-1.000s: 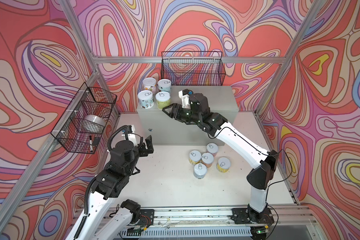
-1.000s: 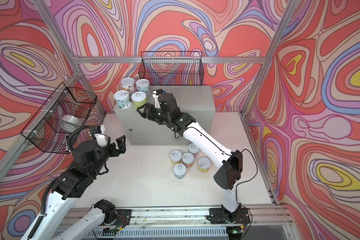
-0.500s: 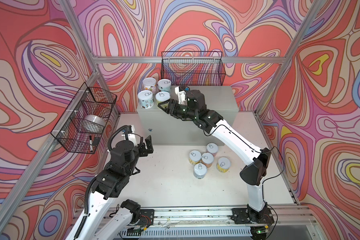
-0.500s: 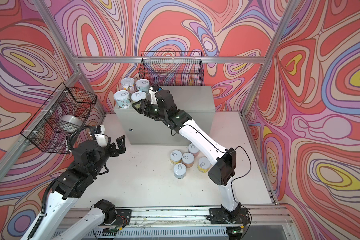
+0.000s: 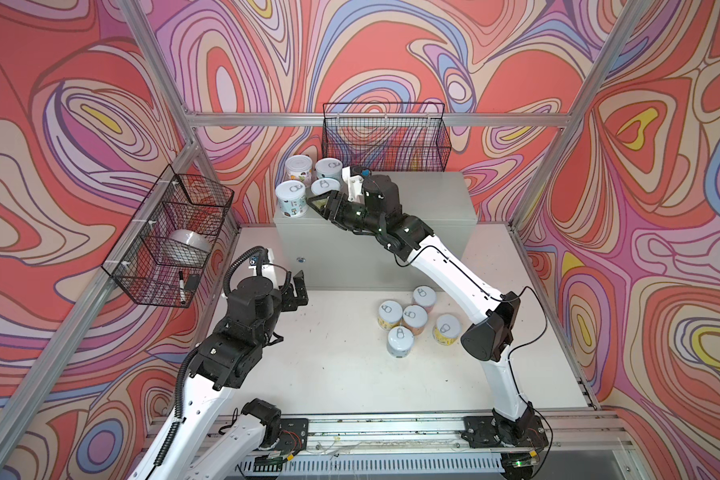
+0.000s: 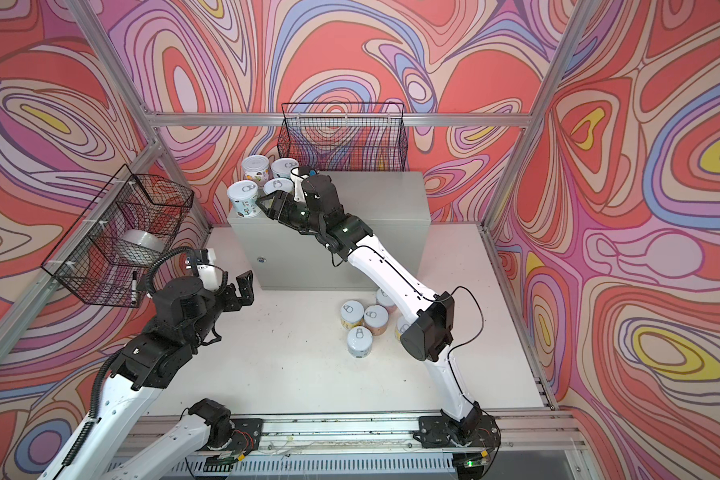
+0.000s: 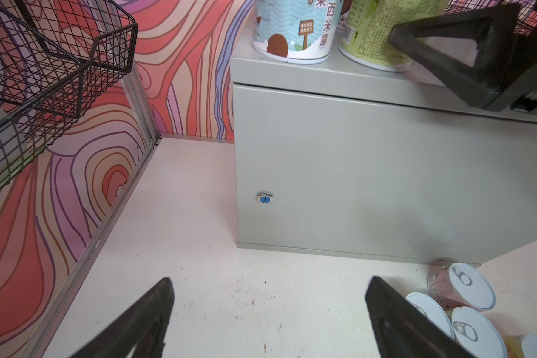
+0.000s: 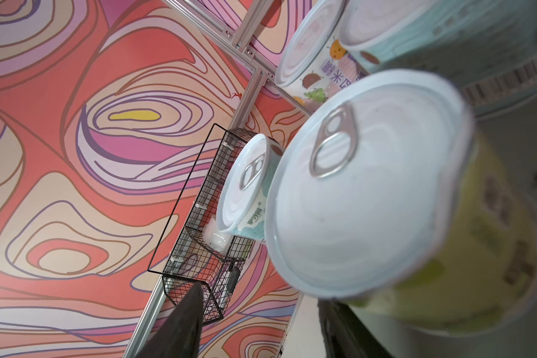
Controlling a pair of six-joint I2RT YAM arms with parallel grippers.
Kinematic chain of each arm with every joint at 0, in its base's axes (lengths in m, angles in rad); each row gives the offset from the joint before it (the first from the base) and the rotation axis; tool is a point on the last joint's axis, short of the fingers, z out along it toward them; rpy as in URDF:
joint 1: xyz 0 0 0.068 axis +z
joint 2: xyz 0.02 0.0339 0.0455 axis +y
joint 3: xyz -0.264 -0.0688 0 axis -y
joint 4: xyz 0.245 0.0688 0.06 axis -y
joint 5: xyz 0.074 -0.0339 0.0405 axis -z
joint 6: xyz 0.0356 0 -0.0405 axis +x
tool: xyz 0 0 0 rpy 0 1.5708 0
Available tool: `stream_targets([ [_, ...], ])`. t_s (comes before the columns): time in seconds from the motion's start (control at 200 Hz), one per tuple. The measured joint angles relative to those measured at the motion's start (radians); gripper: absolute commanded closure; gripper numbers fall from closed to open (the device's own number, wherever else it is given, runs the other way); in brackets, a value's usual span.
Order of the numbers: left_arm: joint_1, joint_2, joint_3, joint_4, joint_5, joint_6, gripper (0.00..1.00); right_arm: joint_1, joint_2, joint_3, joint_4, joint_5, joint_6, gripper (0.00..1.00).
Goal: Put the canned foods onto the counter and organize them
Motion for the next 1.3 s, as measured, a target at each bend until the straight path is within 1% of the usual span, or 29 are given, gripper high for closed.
stream_targets([
  [0.105,0.013,0.018,0.01,0.001,-0.003,0.0,0.01,-0.008,0.011,0.016,0.001,0.003,0.004,0.39],
  [0.215,0.029,0.05,0.028,0.006,-0.008,-0.001,0.01,-0.025,0.019,0.018,0.026,-0.026,0.019,0.4],
  [0.34,0.067,0.109,0.075,0.023,-0.006,-0.013,0.03,-0.037,-0.024,-0.1,0.114,-0.071,0.037,0.39],
  [0.456,0.105,0.212,0.156,0.06,0.005,-0.032,0.04,-0.038,-0.087,-0.222,0.149,-0.096,0.042,0.39],
  [0.546,0.114,0.294,0.211,0.091,0.007,-0.041,0.04,-0.036,-0.15,-0.301,0.163,-0.101,0.038,0.39],
  [0.656,0.121,0.372,0.256,0.117,0.01,-0.047,0.05,-0.036,-0.232,-0.354,0.172,-0.1,0.025,0.39],
  [0.761,0.134,0.414,0.285,0.13,0.013,-0.047,0.04,-0.036,-0.296,-0.366,0.182,-0.094,0.007,0.39],
  [0.916,0.164,0.428,0.307,0.151,0.032,-0.051,0.05,-0.036,-0.352,-0.366,0.192,-0.089,-0.016,0.39],
  [1.112,0.18,0.433,0.349,0.162,0.043,-0.054,0.05,-0.036,-0.354,-0.374,0.181,-0.078,-0.031,0.39],
  [1.302,0.202,0.485,0.408,0.183,0.063,-0.054,0.05,-0.036,-0.353,-0.375,0.166,-0.073,-0.039,0.39],
])
